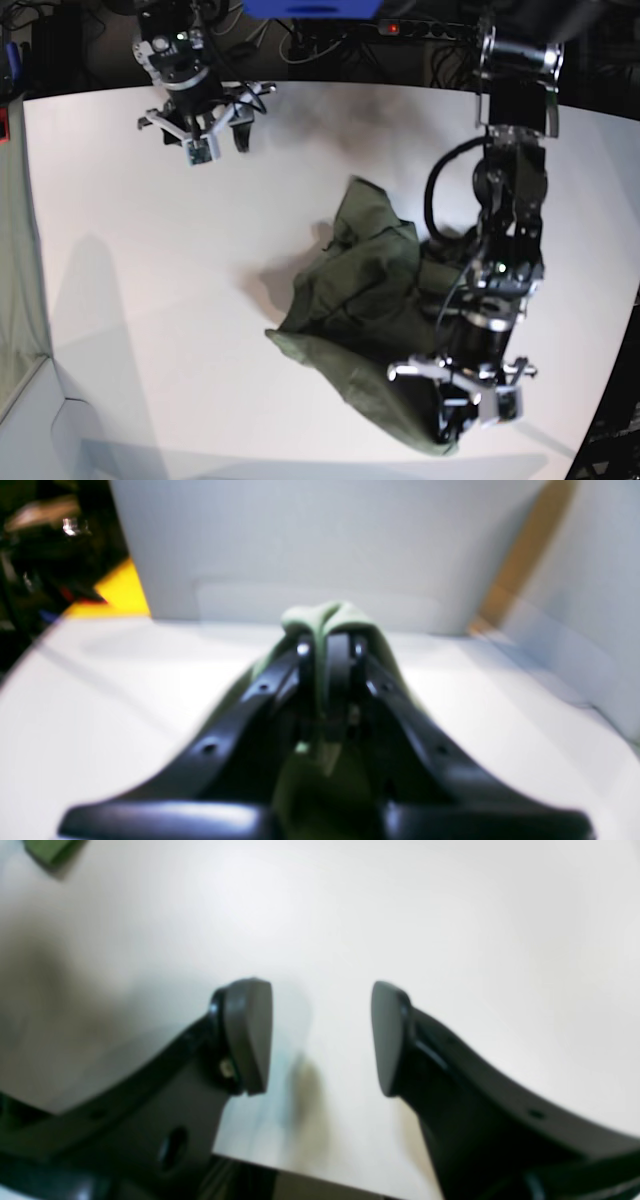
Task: Layout the t-shirt on the table in an organized manner, then fold the t-shirt properly
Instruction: 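Pull the grasped fabric outward with the left gripper and release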
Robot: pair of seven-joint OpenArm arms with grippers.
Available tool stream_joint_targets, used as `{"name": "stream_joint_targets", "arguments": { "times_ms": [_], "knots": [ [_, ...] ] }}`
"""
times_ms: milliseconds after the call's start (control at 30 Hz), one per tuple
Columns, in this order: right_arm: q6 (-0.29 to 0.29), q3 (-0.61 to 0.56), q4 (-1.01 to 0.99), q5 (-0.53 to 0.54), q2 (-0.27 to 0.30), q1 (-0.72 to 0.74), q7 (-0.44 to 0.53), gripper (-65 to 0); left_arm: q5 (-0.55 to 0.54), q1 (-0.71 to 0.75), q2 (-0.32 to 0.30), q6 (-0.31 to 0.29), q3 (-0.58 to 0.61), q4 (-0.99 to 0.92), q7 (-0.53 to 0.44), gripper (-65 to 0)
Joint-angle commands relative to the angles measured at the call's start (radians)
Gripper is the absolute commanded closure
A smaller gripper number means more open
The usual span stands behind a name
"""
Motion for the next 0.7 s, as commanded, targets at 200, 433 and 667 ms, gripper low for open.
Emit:
{"name": "stream_joint_targets", "arguments": {
  "times_ms": [200,433,667],
  "knots": [
    [0.001,0.001,0.013,-0.002,0.003,-0.001,0.023,-32.1,0.040,-0.396,0.086,-0.002,0.060,-0.543,-0.032,-0.9],
    [0.001,-0.001,0.013,-0.002,0.002,-0.002,0.023,-32.1,0.039,-0.694,0.209,-0.002,0.066,-1.120,-0.094,-12.3],
    [0.002,-0.004,0.020,-0.002,0.000,-0.001,0.026,-32.5,0.031,-0.602,0.170,-0.007,0.062,-1.084,-0.097,-46.6]
  ]
}}
